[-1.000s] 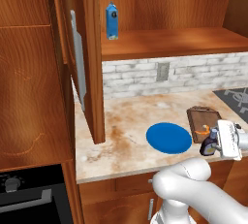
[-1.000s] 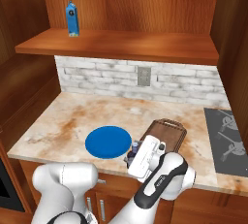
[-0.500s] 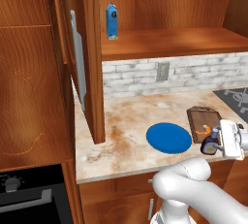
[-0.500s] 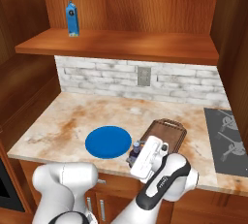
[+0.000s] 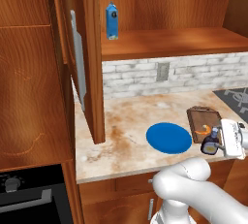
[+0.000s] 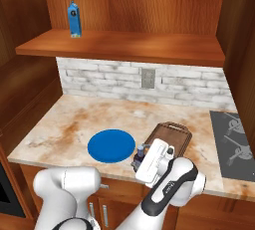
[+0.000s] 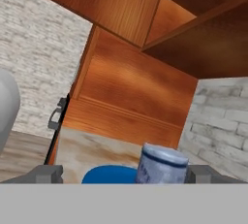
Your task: Pick the shrimp from the plate and place it on the cutting board. Then pick the condiment bottle from the cabinet and place it next to the cutting board.
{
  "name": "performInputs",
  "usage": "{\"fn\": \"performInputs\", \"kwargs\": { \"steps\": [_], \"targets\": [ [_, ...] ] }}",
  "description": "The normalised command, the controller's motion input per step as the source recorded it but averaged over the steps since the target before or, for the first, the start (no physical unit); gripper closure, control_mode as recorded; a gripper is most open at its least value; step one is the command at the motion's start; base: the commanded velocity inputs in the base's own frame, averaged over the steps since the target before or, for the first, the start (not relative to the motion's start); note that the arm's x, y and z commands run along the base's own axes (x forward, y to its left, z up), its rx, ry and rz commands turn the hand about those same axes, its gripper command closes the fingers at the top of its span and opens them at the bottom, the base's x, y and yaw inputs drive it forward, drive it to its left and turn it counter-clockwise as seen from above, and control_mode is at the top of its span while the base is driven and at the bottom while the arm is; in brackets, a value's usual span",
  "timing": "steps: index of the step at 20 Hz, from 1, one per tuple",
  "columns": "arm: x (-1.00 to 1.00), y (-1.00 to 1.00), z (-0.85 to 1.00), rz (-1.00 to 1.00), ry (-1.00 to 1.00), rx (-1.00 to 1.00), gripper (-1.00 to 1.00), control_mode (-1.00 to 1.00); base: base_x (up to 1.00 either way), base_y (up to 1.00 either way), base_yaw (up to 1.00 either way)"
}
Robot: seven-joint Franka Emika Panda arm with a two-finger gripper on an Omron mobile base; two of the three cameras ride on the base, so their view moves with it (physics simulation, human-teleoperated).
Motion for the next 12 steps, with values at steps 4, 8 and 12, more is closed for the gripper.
{"fn": "performInputs", "kwargs": {
  "steps": [4, 8, 12],
  "targets": [
    [0.0, 0.01, 0.09, 0.0, 0.0, 0.0, -1.0, -1.0, 0.0, 0.0, 0.0],
    [0.0, 0.01, 0.14, 0.0, 0.0, 0.0, -1.0, -1.0, 0.0, 0.0, 0.0],
    [0.0, 0.0, 0.21, 0.0, 0.0, 0.0, -1.0, -1.0, 0.0, 0.0, 0.0]
  ]
}}
